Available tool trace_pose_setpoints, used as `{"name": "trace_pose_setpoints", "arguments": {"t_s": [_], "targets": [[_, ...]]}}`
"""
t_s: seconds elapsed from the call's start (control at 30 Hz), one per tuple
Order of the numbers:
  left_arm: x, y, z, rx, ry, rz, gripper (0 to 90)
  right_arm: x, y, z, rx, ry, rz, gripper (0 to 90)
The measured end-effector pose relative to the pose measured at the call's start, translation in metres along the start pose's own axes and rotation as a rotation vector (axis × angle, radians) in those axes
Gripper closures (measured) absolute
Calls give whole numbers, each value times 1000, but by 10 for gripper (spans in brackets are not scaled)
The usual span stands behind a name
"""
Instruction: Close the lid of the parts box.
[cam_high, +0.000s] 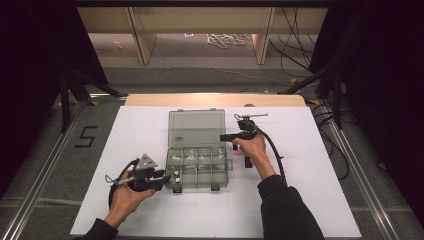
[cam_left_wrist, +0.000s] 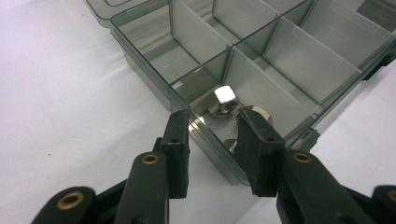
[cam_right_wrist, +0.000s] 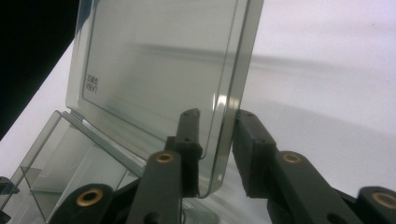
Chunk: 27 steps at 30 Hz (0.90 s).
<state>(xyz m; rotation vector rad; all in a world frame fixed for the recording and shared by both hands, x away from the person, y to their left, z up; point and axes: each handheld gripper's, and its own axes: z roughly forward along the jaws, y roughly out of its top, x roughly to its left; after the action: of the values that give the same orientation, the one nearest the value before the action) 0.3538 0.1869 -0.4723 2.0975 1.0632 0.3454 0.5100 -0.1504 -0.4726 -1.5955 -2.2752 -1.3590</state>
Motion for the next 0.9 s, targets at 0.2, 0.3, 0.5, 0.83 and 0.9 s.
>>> {"name": "trace_pose_setpoints", "arguments": {"t_s": [0.2,0.3,0.5,0.83,0.9], "targets": [[0,0,0,0,0,-1,644,4,-1,-4,-31,-24,-65,774],[0,0,0,0,0,-1,641,5,-2,-6,-64,-22,-97,804],[-1,0,0,-1,4,5,640,4,-8,-8,-106,-28,-106,827],[-1,0,0,-4,1,-2,645,9,-20,-10,-184,-51,-151,831],[-1,0,0,-5,1,-2,646,10,-23,-12,-194,-51,-153,832]]}}
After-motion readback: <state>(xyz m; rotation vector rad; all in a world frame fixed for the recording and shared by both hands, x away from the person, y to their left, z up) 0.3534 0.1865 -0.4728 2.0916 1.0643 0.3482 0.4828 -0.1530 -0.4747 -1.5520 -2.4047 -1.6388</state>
